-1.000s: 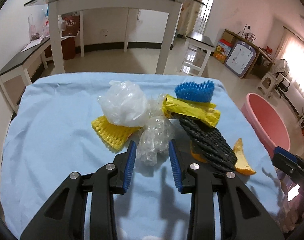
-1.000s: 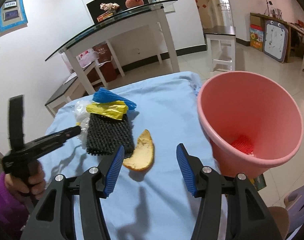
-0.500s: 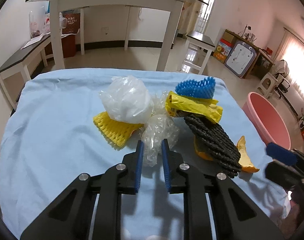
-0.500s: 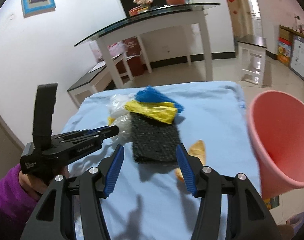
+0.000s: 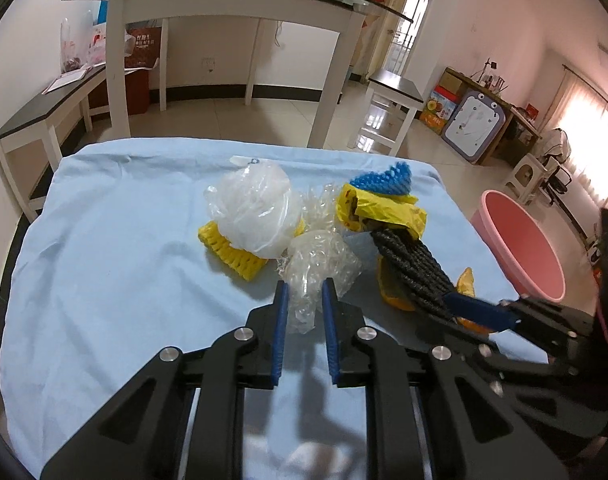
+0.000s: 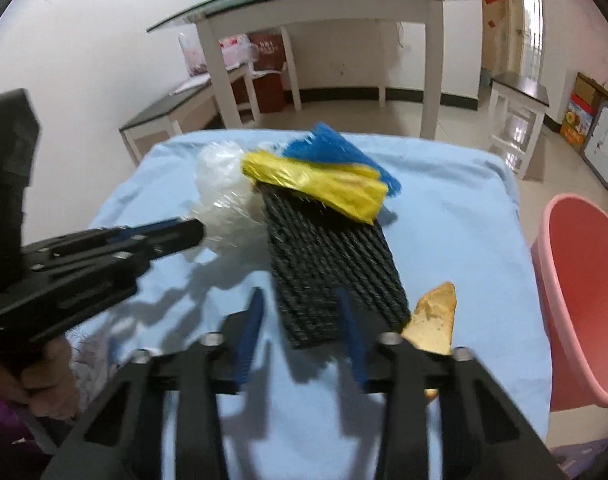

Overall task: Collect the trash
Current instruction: 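Grasp the clear bubble wrap with the left tool while the right tool grasps the black mesh net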

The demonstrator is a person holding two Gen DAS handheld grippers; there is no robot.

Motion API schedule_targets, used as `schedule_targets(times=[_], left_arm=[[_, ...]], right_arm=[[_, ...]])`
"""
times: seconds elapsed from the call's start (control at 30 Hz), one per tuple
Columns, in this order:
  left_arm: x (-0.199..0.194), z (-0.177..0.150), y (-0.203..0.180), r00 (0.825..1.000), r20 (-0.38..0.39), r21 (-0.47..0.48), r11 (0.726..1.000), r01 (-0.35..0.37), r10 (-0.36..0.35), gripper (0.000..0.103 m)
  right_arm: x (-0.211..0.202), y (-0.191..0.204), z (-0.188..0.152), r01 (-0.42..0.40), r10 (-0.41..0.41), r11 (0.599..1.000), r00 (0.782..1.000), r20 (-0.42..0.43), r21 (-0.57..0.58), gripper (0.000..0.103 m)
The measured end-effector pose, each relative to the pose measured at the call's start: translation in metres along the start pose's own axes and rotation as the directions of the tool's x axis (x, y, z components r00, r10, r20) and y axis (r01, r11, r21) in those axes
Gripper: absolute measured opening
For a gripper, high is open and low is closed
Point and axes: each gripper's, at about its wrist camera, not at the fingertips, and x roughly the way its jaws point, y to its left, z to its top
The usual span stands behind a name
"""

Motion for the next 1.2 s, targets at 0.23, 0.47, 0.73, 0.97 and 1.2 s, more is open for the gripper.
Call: schedule_targets(times=[0.23,0.47,0.73,0.97,1.2], left_arm=[[-0.014,0.000,0.000,1.000,0.018,-0.008,1.000,0.003,-0.002,0.017],[-0.031,-0.002,0.005,0.999,0.044,-0.020,1.000,-0.024,0.025,0.017],[-0.051,-0.002,0.007,0.996,0.067,-0.028,0.998,-0.050,0.052,0.017],[-0.063,-0.002,-0.002,0.995,0.093,-0.033,0.999,-0.039,0.042,0.017],[-0.070,0.005,-0.018,0.992,0.126,-0.016,1.000,-0.008,0.010,0.017]], right_arm=[[-0.020,-0.007,-0.002,-0.084,0.083,0.996,0.996,0.031,0.033,0.011],[-0.045,-0.008,-0.007,-0.186,0.182,0.981,0.981,0.069,0.060,0.011],[-0.064,-0.011,-0.009,-0.226,0.216,0.971,0.970,0.112,0.084,0.011],[-0.081,-0.018,-0.008,-0.240,0.222,0.966,0.961,0.165,0.097,0.011],[-0.095,-0.027,-0.009,-0.241,0.214,0.964,0.953,0.213,0.112,0.011]])
